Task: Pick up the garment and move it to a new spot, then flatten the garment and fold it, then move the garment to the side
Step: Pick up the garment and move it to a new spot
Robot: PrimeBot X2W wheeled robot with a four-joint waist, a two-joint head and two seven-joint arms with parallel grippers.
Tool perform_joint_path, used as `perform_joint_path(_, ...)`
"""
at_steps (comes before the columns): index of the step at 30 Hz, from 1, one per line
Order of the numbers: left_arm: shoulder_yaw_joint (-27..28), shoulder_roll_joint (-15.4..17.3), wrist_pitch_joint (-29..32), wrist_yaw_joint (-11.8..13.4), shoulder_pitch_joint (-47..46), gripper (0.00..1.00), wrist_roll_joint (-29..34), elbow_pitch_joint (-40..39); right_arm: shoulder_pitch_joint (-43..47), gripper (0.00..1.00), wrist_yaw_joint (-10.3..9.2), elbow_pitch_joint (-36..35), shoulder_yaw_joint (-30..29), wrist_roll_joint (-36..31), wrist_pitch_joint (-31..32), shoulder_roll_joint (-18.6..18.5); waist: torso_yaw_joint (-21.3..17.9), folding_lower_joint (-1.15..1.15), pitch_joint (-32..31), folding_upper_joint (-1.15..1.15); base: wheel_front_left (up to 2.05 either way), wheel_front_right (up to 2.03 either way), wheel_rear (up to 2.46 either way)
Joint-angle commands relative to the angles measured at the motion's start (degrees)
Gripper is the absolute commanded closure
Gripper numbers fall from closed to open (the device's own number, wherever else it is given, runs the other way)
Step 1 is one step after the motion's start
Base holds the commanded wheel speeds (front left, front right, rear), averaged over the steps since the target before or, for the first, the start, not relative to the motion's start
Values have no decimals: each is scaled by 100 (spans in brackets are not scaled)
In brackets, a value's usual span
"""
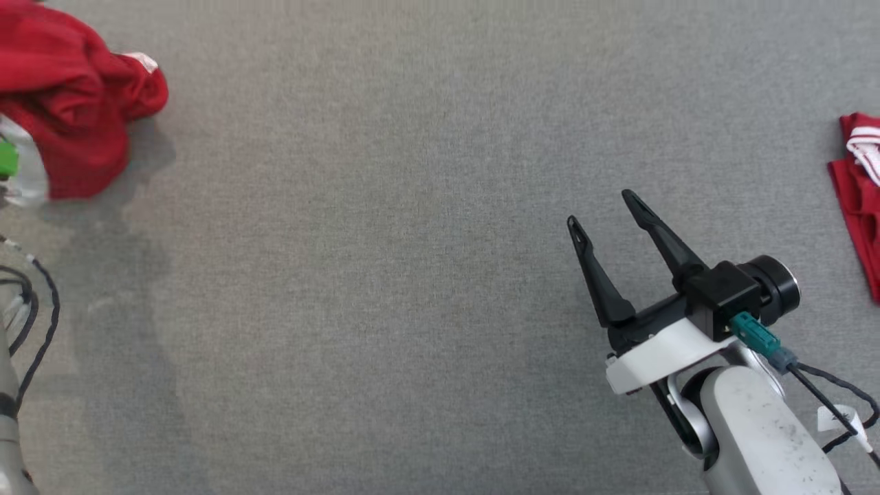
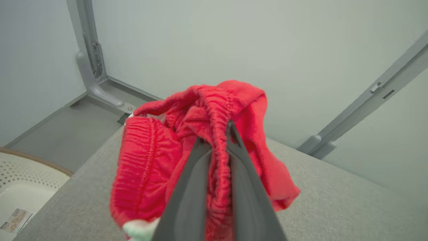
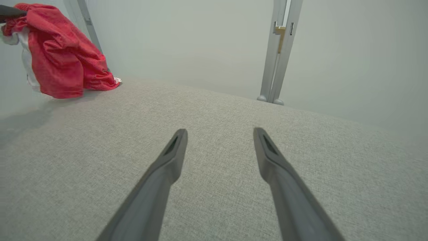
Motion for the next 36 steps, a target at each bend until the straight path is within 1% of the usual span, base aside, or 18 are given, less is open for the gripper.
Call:
perform_joint_path(1, -123, -36, 47, -12, -105, 100, -40, -281, 26, 0, -11, 76, 3, 37, -68, 38, -65, -1, -602, 0, 0, 0, 0)
perform_joint_path(6, -639, -142, 291, -13, -133, 100, -118, -1259, 162, 0, -11, 292, -77, 66, -193, 195, -301, -1, -940, 0, 0, 0, 0)
perform_joint_path(9, -983, -282, 442, -13, -172, 100, -140, -1790, 225, 0, -11, 366, -112, 62, -245, 272, -506, -1, -1051, 0, 0, 0, 0)
perform_joint_path(14, -1451, -656, 541, -13, -99, 100, -204, -2464, 286, 0, -11, 451, -150, 37, -300, 351, -937, -1, -1196, 0, 0, 0, 0)
perform_joint_path(18, -1755, -1028, 514, -13, 2, 100, -243, -2744, 307, 0, -11, 478, -161, 30, -338, 392, -1295, -1, -1215, 0, 0, 0, 0)
perform_joint_path(21, -1995, -1224, 488, -13, 77, 100, -198, -2823, 279, 0, -11, 475, -129, 35, -353, 413, -1548, -1, -1153, 0, 0, 0, 0)
perform_joint_path(24, -2283, -1389, 440, -12, 181, 100, -109, -2726, 241, 0, -11, 474, -140, 43, -360, 434, -1772, -1, -1046, 0, 0, 0, 0)
perform_joint_path(29, -2777, -1558, 374, -8, 546, 100, 52, -2170, 197, 0, -11, 479, -168, 41, -403, 471, -2010, -1, -872, 0, 0, 0, 0)
perform_joint_path(32, -3100, -1590, 276, 6, 902, 100, 284, -1587, 177, 0, -11, 491, -186, 43, -426, 494, -2070, -1, -786, 0, 0, 0, 0)
perform_joint_path(33, -3177, -1593, 230, 8, 992, 68, 333, -1429, 169, 0, -11, 498, -191, 40, -434, 498, -2073, -1, -776, 0, 0, 0, 0)
perform_joint_path(34, -3253, -1595, 187, 15, 1091, 1, 377, -1241, 162, 0, -11, 505, -205, 33, -445, 502, -2068, -1, -767, 0, 0, 0, 0)
perform_joint_path(36, -3333, -1609, 74, 15, 1224, 0, 439, -991, 163, 0, -11, 519, -241, 17, -453, 504, -2031, -1, -759, 0, 0, 0, 0)
